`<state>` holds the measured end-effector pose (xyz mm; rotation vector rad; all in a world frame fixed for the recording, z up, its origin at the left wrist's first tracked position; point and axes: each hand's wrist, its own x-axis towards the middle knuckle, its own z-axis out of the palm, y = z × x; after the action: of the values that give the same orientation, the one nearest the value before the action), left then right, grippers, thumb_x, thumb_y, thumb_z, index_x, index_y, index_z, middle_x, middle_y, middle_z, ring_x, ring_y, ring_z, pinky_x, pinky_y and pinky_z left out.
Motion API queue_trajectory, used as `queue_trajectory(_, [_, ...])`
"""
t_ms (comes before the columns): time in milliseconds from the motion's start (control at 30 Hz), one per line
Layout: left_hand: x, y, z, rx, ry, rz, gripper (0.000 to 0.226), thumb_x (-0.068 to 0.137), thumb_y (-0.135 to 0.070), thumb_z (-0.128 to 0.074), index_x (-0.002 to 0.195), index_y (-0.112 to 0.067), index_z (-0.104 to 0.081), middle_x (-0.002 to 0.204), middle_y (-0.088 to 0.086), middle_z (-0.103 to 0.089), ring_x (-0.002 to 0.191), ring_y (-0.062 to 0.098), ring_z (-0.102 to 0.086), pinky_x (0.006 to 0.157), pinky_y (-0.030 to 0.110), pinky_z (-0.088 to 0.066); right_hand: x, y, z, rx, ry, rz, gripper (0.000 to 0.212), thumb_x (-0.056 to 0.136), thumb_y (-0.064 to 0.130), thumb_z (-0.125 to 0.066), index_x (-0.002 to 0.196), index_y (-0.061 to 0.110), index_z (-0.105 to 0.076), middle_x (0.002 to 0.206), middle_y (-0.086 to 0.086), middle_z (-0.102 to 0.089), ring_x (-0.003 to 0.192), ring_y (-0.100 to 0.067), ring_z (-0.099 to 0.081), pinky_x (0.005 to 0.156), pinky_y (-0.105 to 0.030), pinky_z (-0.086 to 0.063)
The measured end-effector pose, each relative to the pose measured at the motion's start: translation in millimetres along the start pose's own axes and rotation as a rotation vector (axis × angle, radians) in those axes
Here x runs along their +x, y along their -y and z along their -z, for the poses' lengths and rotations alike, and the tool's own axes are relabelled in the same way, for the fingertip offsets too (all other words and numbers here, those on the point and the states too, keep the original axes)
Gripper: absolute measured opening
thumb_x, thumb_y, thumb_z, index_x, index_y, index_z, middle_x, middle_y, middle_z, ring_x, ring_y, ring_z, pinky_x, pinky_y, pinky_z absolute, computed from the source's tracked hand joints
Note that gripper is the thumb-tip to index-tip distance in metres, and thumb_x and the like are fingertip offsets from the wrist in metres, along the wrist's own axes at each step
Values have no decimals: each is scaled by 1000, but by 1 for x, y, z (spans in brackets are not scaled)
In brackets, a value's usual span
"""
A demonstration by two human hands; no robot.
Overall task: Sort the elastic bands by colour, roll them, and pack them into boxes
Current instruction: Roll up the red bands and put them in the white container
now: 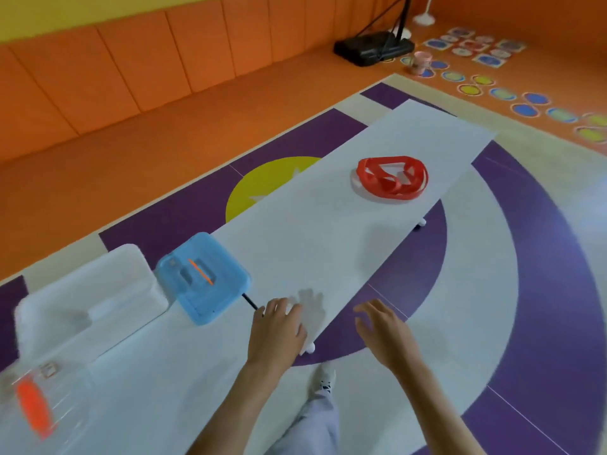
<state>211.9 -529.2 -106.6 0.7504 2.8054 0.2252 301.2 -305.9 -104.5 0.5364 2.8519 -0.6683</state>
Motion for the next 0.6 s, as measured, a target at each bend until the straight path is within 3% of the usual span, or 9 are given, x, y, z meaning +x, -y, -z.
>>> queue_trajectory(100, [53,-30,-4,-19,8,-26,44,106,-36,-44,149,-30,-51,151,-4,-54,144,19,-44,119,38,-35,39,-27,24,-83,-10,-4,31,109,30,-52,136,24,-67,138,7,-63,122,-20,-65,87,-32,-53])
queue_trajectory(233, [124,-68,-9,-27,33,-47,39,105,-34,-49,143,-28,-58,146,-1,-59,139,21,-50,115,40,-39,101,-59,58,-144,-1,-7,33,109,30,-49,136,24,-66,137,5,-63,122,-20,-63,89,-33,-52])
queue_trajectory(433, [234,-109,-2,34,27,-123,45,108,-37,-40,152,-28,-46,157,-1,-48,147,21,-40,121,40,-32,194,-107,106,-239,-41,21,34,108,36,-51,138,27,-64,140,9,-61,123,-16,-62,96,-31,-52])
queue_trajectory(600, [315,-139,12,86,32,-119,44,107,-37,-41,150,-27,-47,153,-1,-51,144,21,-42,119,40,-33,268,-151,138,-304,-40,40,36,108,39,-49,139,27,-62,143,9,-59,128,-16,-60,99,-34,-53])
